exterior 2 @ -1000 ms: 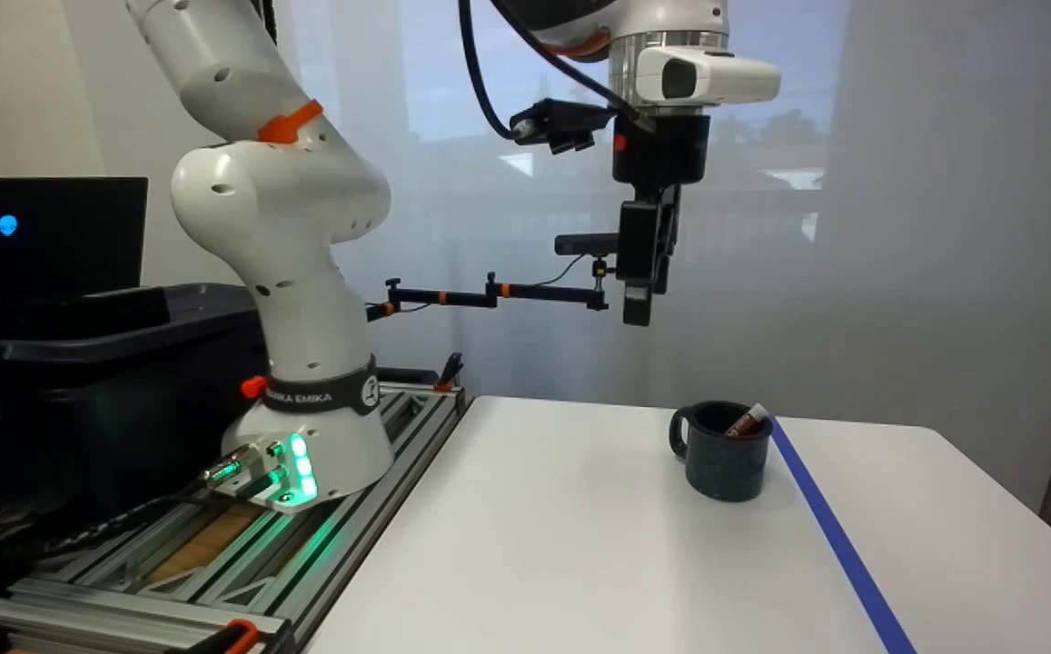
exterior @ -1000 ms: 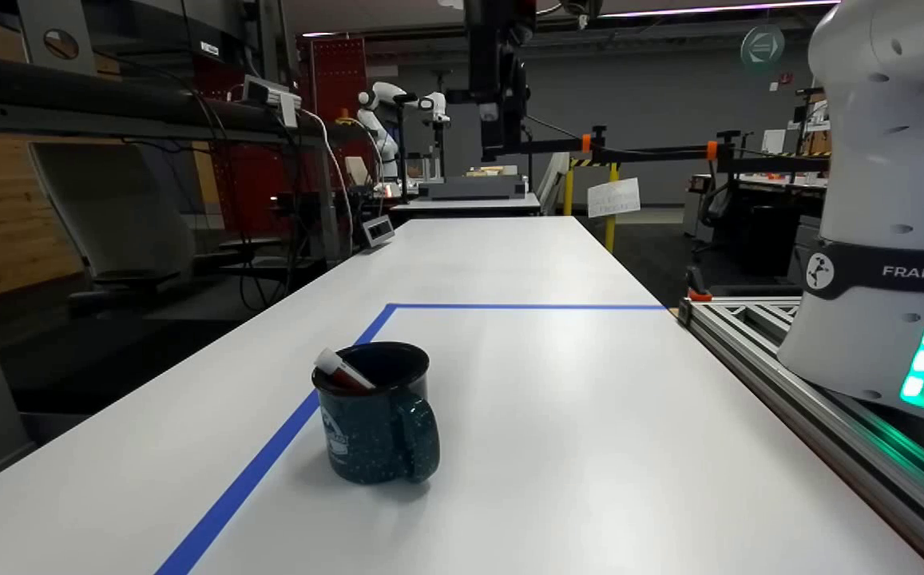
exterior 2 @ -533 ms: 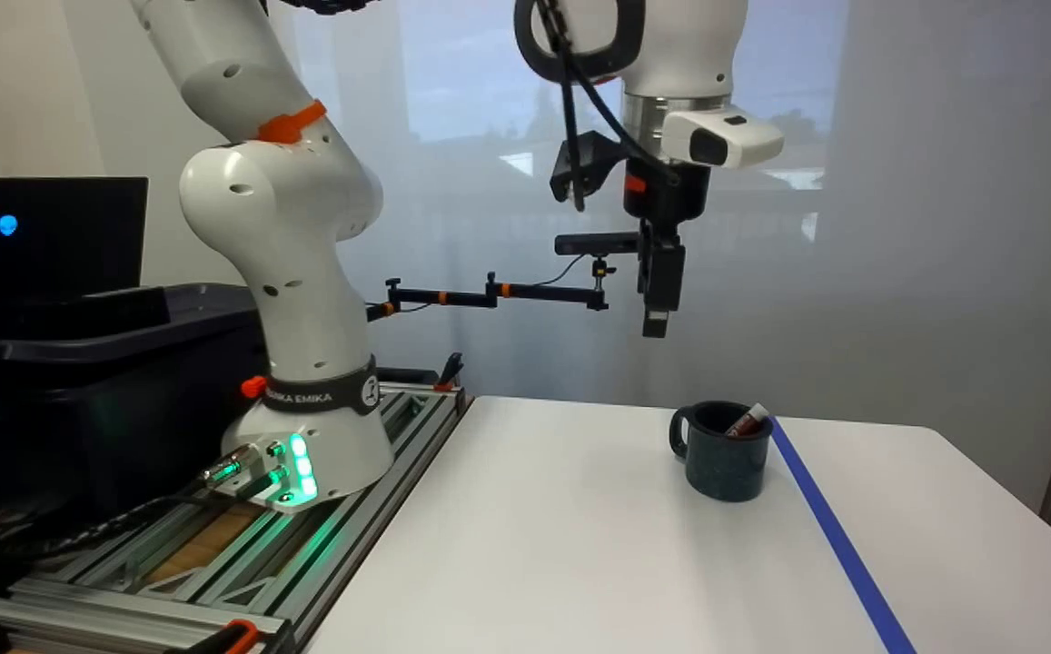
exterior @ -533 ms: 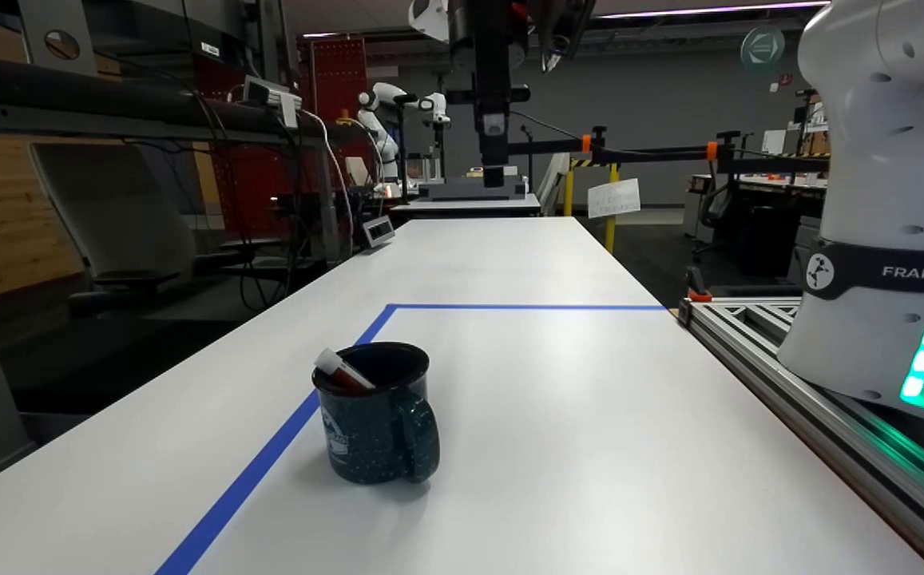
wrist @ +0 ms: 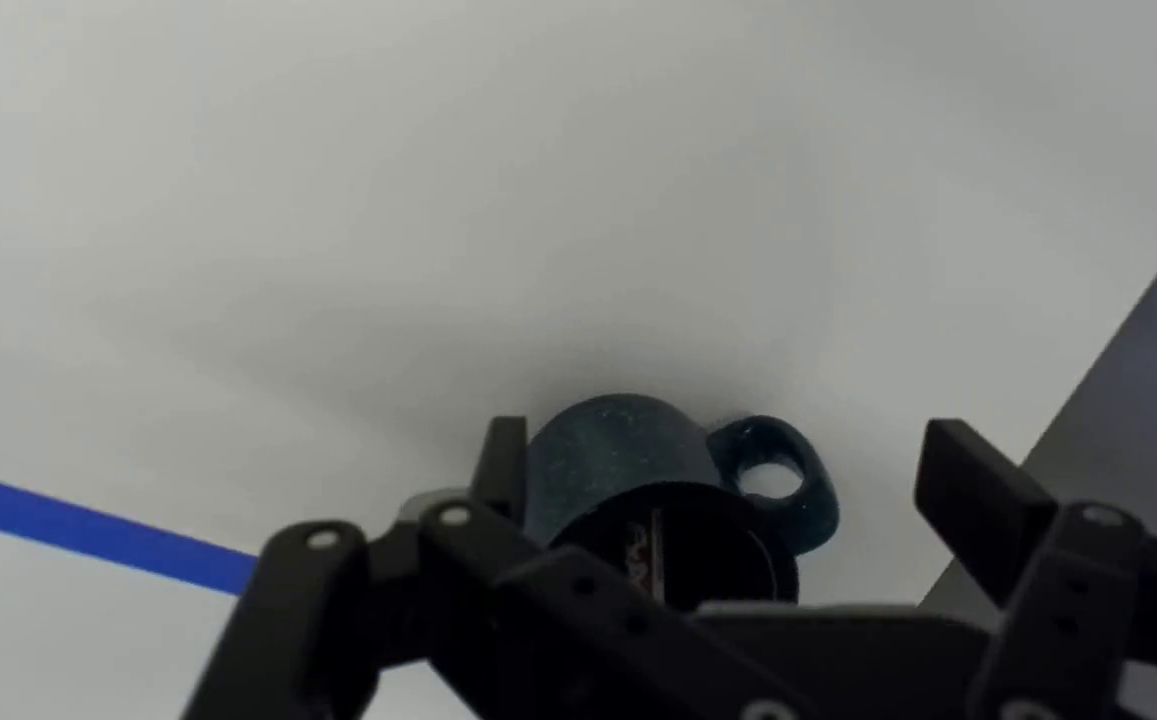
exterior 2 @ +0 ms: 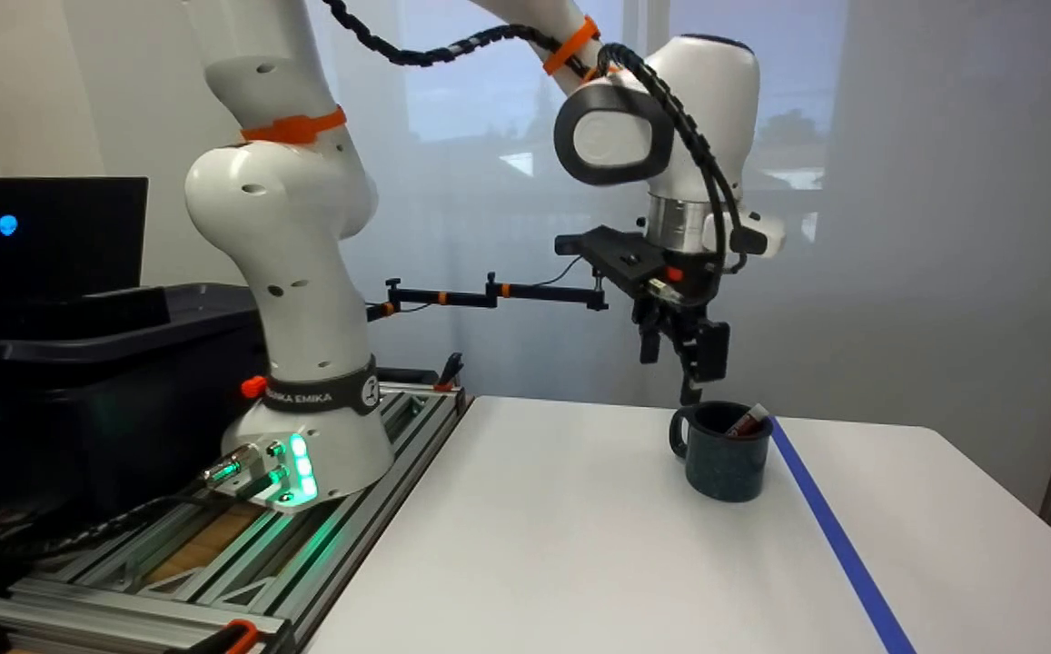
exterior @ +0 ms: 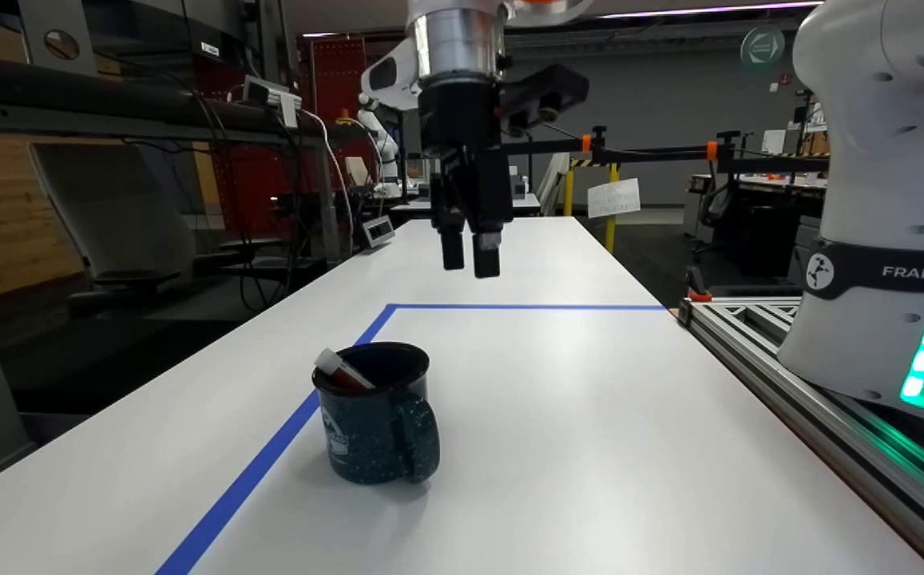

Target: Take the marker out of the mug.

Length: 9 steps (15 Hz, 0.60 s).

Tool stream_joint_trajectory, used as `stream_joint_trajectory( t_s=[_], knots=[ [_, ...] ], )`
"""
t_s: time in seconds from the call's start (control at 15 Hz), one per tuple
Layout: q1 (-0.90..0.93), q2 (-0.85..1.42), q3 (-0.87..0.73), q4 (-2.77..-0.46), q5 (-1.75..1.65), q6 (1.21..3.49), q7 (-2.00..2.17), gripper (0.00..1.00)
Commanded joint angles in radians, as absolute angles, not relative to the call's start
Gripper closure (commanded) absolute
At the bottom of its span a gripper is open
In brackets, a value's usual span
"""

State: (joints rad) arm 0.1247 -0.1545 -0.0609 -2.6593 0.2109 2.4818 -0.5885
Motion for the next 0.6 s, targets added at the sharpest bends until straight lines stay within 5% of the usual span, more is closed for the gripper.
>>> stream_joint_trajectory(
  t_s=[0.0,0.53],
  knots=[
    [0.133,-0.057,-0.024,-2.674,0.206,2.753,-0.670,0.00],
    [0.104,-0.042,-0.003,-2.666,0.212,2.736,-0.646,0.00]
  ],
)
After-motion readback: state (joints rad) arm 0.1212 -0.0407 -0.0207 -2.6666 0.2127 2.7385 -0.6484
